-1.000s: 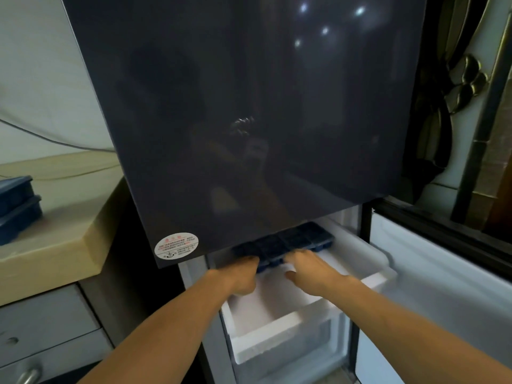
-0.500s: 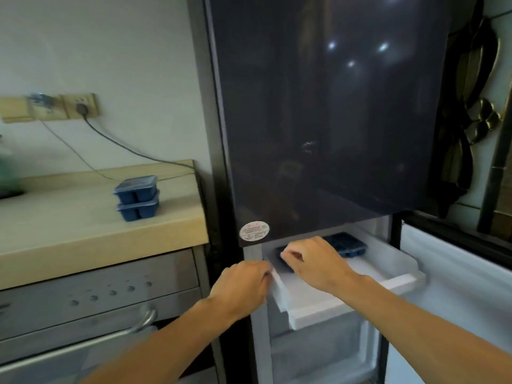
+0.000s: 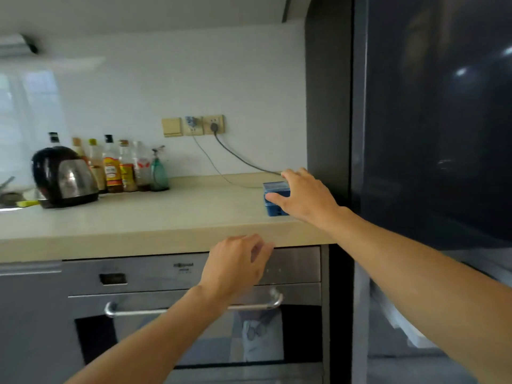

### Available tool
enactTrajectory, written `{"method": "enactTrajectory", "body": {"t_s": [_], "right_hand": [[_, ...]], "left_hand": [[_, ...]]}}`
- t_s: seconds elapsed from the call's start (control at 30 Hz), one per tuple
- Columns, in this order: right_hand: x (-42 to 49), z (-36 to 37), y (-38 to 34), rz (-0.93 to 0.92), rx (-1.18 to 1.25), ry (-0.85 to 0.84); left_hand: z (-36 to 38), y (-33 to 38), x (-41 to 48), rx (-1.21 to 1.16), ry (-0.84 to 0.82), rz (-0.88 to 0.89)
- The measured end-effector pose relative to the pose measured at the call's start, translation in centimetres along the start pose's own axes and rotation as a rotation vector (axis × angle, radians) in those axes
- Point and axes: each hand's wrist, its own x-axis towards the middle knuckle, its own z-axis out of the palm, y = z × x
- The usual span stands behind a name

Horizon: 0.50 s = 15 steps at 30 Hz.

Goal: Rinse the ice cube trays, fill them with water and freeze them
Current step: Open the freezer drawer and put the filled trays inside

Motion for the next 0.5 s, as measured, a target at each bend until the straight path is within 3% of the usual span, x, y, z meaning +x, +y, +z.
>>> {"method": "enactTrajectory", "body": {"t_s": [0.13,0.5], "right_hand": [[2.4,2.4,-1.1,0.08,-0.159,-0.093],[-1.9,-2.1,1.4,0.031,0.066,0.05]], "left_hand": [[-2.2,-2.2,-0.8,0.036,0.034,-0.035],[-0.5,0.1,4.9,0.023,0.023,0.018]]}}
